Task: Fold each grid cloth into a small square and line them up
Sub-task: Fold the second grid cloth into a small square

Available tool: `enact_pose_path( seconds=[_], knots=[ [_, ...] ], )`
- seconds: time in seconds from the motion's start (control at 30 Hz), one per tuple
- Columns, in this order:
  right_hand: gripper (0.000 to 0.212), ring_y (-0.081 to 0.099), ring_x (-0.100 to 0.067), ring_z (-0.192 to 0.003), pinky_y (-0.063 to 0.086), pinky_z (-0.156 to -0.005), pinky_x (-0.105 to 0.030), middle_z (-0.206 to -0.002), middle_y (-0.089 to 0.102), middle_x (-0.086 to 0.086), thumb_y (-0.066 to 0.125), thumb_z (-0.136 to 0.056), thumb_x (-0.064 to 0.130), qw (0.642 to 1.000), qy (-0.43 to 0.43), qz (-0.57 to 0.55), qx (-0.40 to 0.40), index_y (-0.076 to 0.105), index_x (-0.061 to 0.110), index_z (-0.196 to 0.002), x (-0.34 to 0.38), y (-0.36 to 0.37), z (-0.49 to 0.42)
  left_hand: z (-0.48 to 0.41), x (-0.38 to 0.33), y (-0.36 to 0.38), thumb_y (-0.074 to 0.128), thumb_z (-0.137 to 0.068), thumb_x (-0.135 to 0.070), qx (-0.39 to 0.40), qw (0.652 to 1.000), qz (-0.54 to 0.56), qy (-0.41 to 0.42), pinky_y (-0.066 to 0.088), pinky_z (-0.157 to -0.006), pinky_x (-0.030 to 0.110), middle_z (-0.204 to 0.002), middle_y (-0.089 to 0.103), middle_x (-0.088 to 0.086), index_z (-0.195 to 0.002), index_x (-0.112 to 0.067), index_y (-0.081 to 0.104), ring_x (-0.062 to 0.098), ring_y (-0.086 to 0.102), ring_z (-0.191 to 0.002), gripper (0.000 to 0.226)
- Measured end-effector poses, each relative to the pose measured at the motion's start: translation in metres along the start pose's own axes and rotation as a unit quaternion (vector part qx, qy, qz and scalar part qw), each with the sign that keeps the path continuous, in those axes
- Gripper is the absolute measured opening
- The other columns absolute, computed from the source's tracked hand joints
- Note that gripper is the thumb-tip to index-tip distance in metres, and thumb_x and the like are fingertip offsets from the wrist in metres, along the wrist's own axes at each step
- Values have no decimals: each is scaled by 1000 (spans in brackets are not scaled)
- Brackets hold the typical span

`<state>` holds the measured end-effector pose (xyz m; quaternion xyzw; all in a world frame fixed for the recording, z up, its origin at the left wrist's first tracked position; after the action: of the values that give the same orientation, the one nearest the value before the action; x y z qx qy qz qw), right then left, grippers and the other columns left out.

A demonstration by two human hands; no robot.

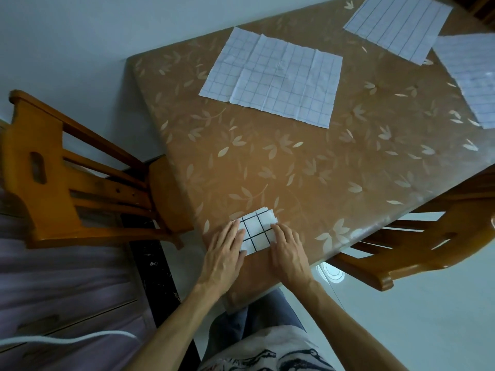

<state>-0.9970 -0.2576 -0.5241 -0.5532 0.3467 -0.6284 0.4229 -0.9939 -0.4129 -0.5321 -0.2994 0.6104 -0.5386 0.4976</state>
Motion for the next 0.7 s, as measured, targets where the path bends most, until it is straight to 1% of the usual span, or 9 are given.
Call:
enact_pose_path(
  seconds=[0.1, 0.2, 0.23, 0.33, 0.4, 0.5, 0.57, 0.63, 0.7],
  knots=[
    [40, 54, -35, -118, 44, -100, -43, -136, 55, -12, 54, -95, 14, 1000, 19, 0, 8, 53, 7, -134, 1, -13, -2, -2, -4, -13, 57, -97, -28, -9, 1000, 19, 9, 42, -111, 43, -153, 42, 12, -136, -11, 54, 28, 37, -143, 43],
    [38, 51, -29, -121, 43, -100, -39, -137, 54, -7, 45, -100, 21, 999, 29, 3, 38, 51, 13, -137, -3, -25, -8, -13, -6, -32, 49, -99, -28, -15, 999, 48, 7, 42, -110, 38, -150, 44, 6, -130, -13, 55, 23, 41, -138, 35],
    [37, 52, -27, -119, 45, -99, -38, -136, 54, -5, 43, -101, 22, 998, 28, 0, 51, 52, 15, -136, -4, -30, -12, -18, -6, -39, 47, -100, -28, -16, 998, 63, 1, 45, -106, 37, -145, 49, 3, -127, -14, 58, 21, 47, -132, 33],
    [31, 57, -26, -109, 49, -89, -35, -122, 61, -5, 43, -100, 23, 997, 6, -11, 78, 59, 15, -125, -4, -52, -27, -38, -8, -60, 43, -103, -27, -8, 993, 114, -36, 51, -87, 28, -124, 60, -3, -120, -17, 62, 16, 60, -108, 28],
    [29, 61, -25, -104, 50, -82, -32, -116, 64, -5, 46, -99, 23, 995, 15, -26, 93, 62, 13, -121, -7, -68, -37, -54, -11, -70, 44, -103, -25, 7, 991, 127, -52, 48, -74, 21, -116, 62, -3, -119, -19, 62, 13, 60, -98, 24],
    [28, 67, -21, -95, 55, -76, -32, -108, 72, -4, 48, -95, 20, 993, 65, -70, 76, 67, 13, -114, -28, -91, -54, -81, -20, -80, 50, -100, -19, 12, 985, 151, -79, 37, -60, 11, -108, 63, -3, -110, -20, 65, 9, 58, -88, 18],
    [29, 68, -17, -90, 56, -76, -30, -103, 74, -2, 49, -90, 15, 987, 94, -108, 73, 69, 15, -110, -46, -104, -66, -101, -28, -81, 52, -99, -15, 23, 979, 174, -107, 38, -62, 11, -107, 64, -1, -107, -17, 68, 11, 58, -88, 18],
    [27, 69, -16, -87, 57, -78, -31, -100, 74, 0, 51, -87, 14, 985, 95, -120, 83, 71, 18, -106, -61, -118, -79, -121, -40, -81, 52, -97, -10, 34, 974, 190, -122, 41, -69, 16, -106, 66, 3, -105, -14, 70, 14, 60, -90, 20],
    [25, 70, -17, -86, 56, -77, -31, -98, 74, -1, 52, -87, 13, 985, 88, -118, 90, 71, 17, -103, -78, -133, -95, -143, -54, -80, 51, -95, -8, 41, 971, 194, -136, 41, -72, 18, -107, 68, 6, -103, -12, 71, 18, 63, -92, 22]
  ],
)
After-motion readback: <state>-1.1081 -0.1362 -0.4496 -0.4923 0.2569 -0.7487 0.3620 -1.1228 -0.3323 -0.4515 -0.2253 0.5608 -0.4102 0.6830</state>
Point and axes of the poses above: each hand's wrist, its own z-axis away from the middle knuckle, its own y-axis out of the palm, x = y × z, the point moved 9 cm from there along -z, towards the middle knuckle
